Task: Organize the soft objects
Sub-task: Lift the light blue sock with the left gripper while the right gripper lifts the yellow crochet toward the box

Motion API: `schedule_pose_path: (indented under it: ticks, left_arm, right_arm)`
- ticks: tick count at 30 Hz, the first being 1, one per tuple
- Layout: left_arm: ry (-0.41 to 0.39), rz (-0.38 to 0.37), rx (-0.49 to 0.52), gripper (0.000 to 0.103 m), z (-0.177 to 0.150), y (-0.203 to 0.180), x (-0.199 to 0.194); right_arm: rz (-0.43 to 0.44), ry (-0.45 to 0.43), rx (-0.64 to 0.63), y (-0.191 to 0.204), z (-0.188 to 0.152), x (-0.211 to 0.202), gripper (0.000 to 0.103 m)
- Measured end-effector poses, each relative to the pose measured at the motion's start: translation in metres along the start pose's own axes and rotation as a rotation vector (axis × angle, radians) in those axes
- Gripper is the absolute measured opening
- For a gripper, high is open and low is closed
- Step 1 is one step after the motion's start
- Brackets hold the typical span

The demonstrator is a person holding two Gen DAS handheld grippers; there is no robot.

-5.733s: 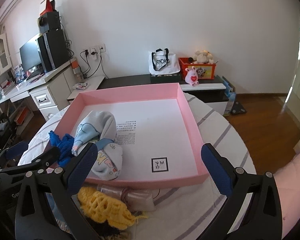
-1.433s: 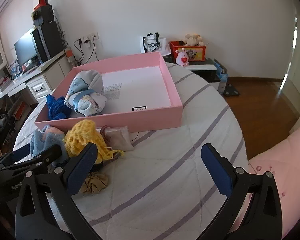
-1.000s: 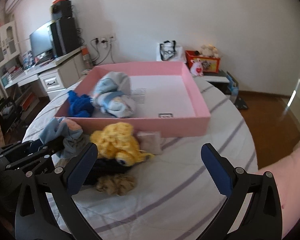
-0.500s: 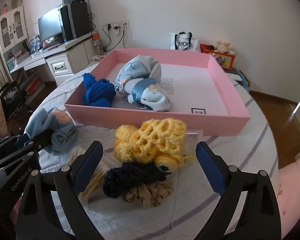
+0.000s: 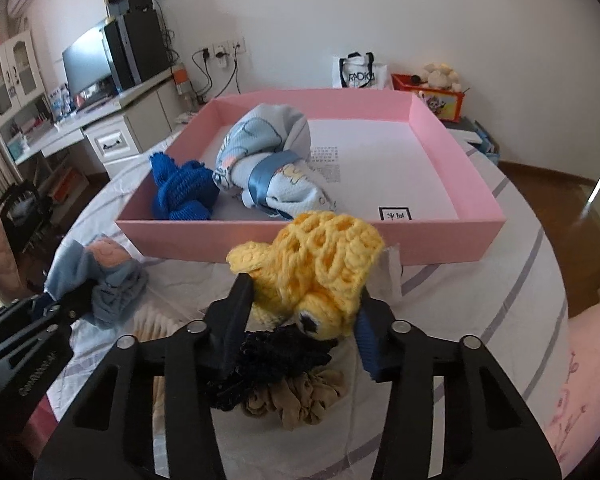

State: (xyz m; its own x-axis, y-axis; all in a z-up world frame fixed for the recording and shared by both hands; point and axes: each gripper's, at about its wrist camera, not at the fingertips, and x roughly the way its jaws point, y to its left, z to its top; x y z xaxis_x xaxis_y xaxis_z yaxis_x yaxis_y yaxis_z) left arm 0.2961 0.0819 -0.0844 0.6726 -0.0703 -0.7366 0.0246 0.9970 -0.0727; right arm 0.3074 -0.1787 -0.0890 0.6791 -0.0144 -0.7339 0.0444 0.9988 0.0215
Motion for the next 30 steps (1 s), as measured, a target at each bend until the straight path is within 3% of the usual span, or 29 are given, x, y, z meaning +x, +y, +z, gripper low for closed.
schedule_pose_path:
  ticks: [4,6,16,30]
  left_arm:
    - [-0.013,0.001,0.002,0.015,0.001,-0.004,-0.006]
    - [-0.021,0.003,0.004,0.015,0.000,-0.006,-0.010]
    - [-0.056,0.012,0.009,0.015,-0.002,-0.017,-0.032]
    - [-0.139,0.010,0.025,0.015,-0.010,-0.039,-0.081]
  right_arm:
    - [-0.002,-0.030,-0.004,0.001,0.004,-0.009,0.037]
    - [-0.002,-0.043,0.000,-0.001,0.004,-0.014,0.021]
    - [0.020,-0.084,0.029,-0.013,0.001,-0.034,0.022]
    - [0.032,-0.209,0.042,-0.026,0.000,-0.091,0.021]
